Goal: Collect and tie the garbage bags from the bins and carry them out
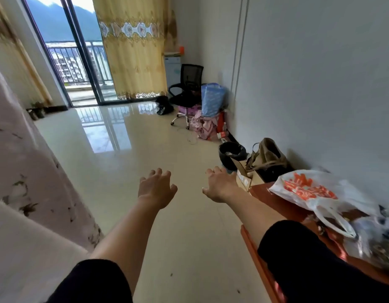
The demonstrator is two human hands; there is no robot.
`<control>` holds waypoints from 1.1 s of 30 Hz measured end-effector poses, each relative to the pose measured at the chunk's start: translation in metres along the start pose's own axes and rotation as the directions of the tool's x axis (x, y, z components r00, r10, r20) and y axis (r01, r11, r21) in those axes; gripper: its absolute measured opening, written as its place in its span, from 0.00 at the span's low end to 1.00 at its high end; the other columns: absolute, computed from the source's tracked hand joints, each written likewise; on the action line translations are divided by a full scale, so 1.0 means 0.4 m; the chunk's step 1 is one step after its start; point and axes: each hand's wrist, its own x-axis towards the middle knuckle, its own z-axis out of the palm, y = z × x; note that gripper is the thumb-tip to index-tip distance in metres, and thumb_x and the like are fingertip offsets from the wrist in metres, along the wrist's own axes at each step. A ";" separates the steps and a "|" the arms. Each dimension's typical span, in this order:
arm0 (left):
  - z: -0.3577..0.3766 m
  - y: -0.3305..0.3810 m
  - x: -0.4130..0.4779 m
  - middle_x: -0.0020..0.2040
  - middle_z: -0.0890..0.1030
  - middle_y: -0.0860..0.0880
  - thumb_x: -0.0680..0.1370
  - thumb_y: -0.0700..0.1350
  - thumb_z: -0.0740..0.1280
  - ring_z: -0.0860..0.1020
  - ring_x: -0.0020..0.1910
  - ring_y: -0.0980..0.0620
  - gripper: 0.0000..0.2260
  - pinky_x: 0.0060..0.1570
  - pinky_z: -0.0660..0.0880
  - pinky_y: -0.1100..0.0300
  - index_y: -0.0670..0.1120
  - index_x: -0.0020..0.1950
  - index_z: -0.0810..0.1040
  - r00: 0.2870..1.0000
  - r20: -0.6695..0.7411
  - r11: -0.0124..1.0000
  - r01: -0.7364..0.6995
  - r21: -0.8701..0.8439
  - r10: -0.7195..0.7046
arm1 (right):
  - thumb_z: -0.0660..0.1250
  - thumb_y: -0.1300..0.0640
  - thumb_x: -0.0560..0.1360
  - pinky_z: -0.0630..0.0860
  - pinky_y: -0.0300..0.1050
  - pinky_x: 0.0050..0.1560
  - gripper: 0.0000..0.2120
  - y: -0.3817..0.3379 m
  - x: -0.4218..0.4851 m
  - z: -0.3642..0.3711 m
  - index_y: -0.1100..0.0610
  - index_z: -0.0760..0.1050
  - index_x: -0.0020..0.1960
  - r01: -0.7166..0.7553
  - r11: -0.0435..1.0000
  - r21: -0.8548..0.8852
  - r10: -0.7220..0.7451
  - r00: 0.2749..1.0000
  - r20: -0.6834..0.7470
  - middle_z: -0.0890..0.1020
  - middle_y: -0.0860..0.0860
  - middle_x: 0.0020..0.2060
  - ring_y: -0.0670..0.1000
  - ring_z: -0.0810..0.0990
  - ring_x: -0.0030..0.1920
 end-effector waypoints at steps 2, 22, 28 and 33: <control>-0.003 -0.023 0.096 0.66 0.72 0.46 0.79 0.54 0.58 0.69 0.65 0.46 0.20 0.59 0.68 0.50 0.47 0.69 0.69 1.000 0.014 1.000 -0.018 0.022 0.018 | 0.60 0.45 0.78 0.59 0.63 0.68 0.30 0.009 0.087 -0.019 0.57 0.58 0.74 -0.030 1.000 0.004 0.030 0.999 0.016 0.64 0.56 0.71 0.58 0.59 0.73; 0.159 0.126 1.473 0.64 0.74 0.46 0.79 0.49 0.62 0.72 0.64 0.46 0.19 0.58 0.71 0.53 0.48 0.69 0.70 0.950 0.103 0.891 -0.235 -0.387 0.296 | 0.57 0.49 0.79 0.67 0.57 0.64 0.19 0.373 1.306 -0.136 0.56 0.69 0.67 -0.288 0.909 0.303 0.298 0.954 0.012 0.73 0.54 0.62 0.57 0.70 0.65; 0.213 0.163 1.829 0.62 0.75 0.47 0.78 0.46 0.62 0.74 0.60 0.47 0.19 0.55 0.74 0.53 0.49 0.69 0.69 0.925 0.140 0.864 -0.266 -0.428 0.354 | 0.61 0.51 0.78 0.70 0.55 0.63 0.19 0.464 1.620 -0.155 0.55 0.68 0.67 -0.332 0.866 0.374 0.336 0.940 0.059 0.75 0.54 0.63 0.56 0.72 0.63; 0.280 0.180 2.139 0.63 0.75 0.47 0.77 0.45 0.61 0.75 0.60 0.47 0.20 0.54 0.74 0.54 0.50 0.70 0.69 0.875 0.190 0.845 -0.339 -0.413 0.444 | 0.62 0.55 0.78 0.73 0.51 0.61 0.22 0.530 1.871 -0.135 0.55 0.65 0.71 -0.395 0.782 0.482 0.403 0.910 0.092 0.74 0.55 0.65 0.56 0.74 0.63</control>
